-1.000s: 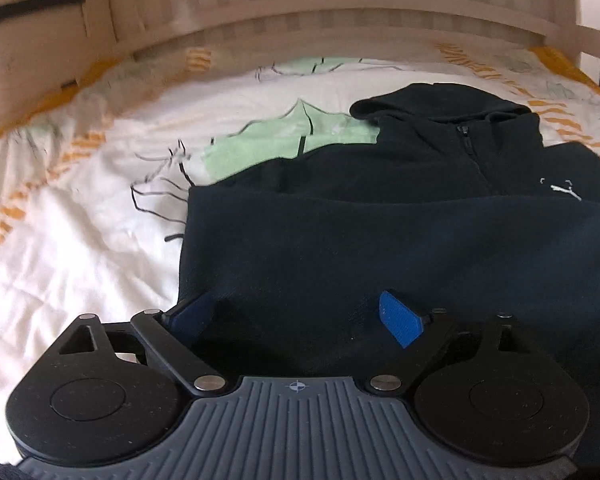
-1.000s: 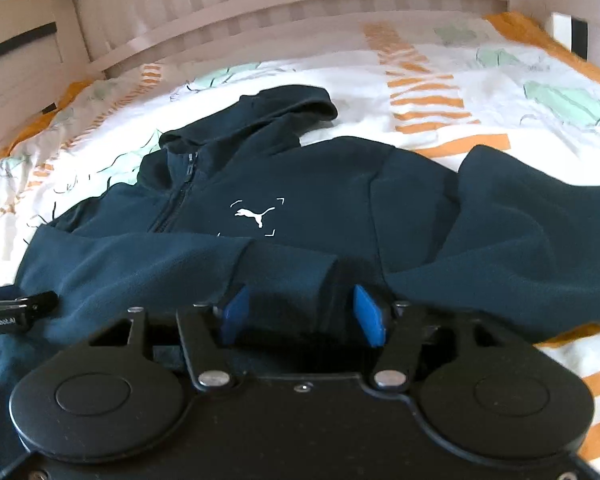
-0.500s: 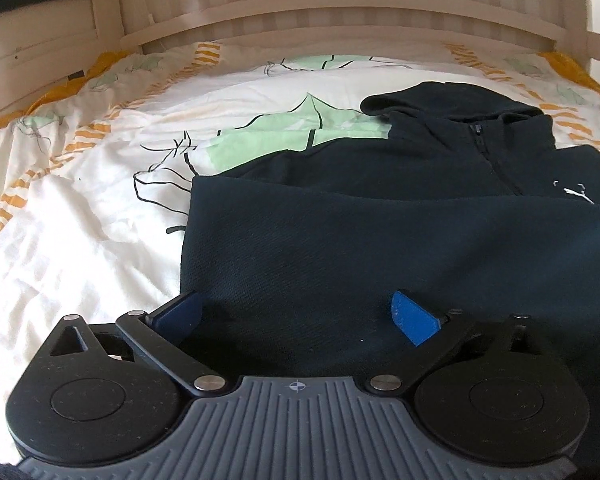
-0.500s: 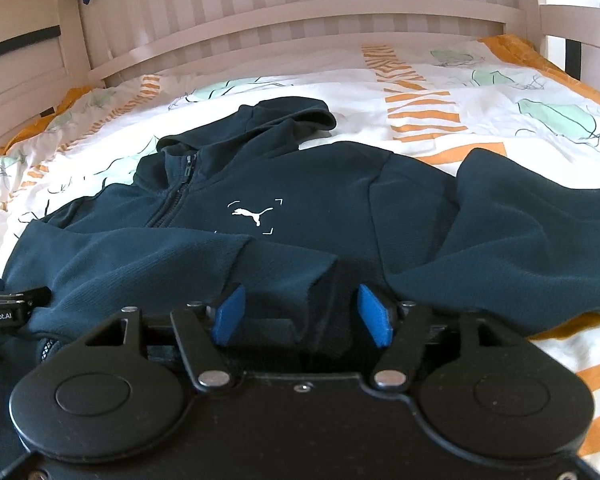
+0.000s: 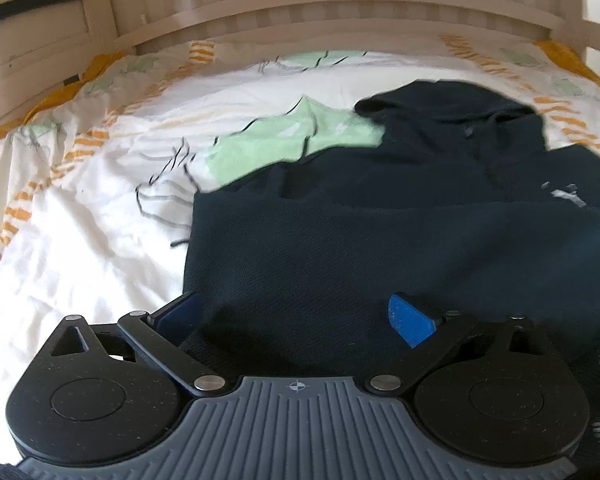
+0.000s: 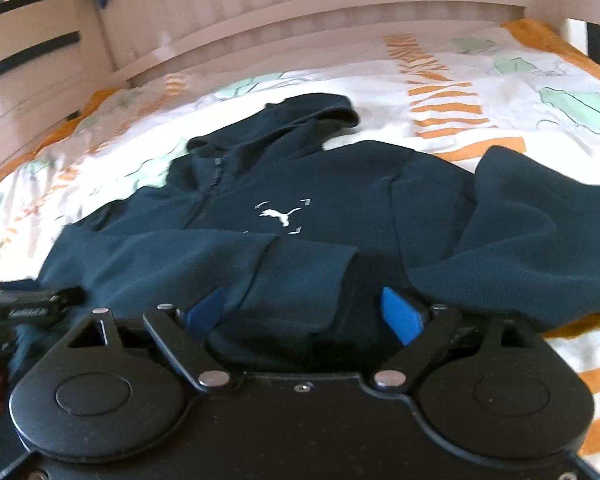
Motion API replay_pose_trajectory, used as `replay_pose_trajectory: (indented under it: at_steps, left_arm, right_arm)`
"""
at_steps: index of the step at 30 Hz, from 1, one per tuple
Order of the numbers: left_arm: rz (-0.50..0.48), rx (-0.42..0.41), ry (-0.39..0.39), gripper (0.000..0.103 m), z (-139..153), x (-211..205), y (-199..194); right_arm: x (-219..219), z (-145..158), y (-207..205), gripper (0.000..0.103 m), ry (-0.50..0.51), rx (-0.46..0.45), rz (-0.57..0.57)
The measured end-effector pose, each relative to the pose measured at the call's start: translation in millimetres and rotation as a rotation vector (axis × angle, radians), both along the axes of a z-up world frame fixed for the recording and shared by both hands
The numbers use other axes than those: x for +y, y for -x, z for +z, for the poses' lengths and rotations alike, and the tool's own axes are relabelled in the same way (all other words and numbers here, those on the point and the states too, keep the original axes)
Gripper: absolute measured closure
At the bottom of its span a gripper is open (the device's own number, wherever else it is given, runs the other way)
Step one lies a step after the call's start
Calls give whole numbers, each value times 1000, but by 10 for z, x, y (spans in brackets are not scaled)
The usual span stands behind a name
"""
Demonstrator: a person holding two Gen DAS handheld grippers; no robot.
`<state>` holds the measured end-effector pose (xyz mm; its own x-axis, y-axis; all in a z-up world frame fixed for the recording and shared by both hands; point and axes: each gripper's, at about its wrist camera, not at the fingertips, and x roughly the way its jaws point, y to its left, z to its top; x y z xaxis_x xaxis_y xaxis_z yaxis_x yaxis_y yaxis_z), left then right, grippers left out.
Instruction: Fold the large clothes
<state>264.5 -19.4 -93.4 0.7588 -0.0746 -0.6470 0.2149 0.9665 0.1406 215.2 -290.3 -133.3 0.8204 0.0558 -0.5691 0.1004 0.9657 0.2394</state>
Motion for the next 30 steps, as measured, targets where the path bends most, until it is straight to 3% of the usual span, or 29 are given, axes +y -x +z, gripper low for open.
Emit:
replay_pose_trajectory:
  at_steps: [7, 13, 22, 25, 30]
  left_arm:
    - [-86, -54, 113, 3, 480, -393, 235]
    - [-183, -63, 130, 3, 669, -951, 362]
    - [-293, 1, 149, 3, 481, -1656, 384]
    - [-322, 19, 136, 3, 376, -1828, 370]
    - [-327, 24, 93, 3, 206, -2019, 330]
  right_arm:
    - [-225, 373, 326, 9, -8, -18, 8]
    - [-439, 497, 482, 6, 90, -17, -19]
    - [-993, 428, 696, 1, 111, -18, -184]
    - [-1227, 421, 709, 1, 84, -29, -262]
    - [-1566, 411, 723, 1, 122, -53, -406]
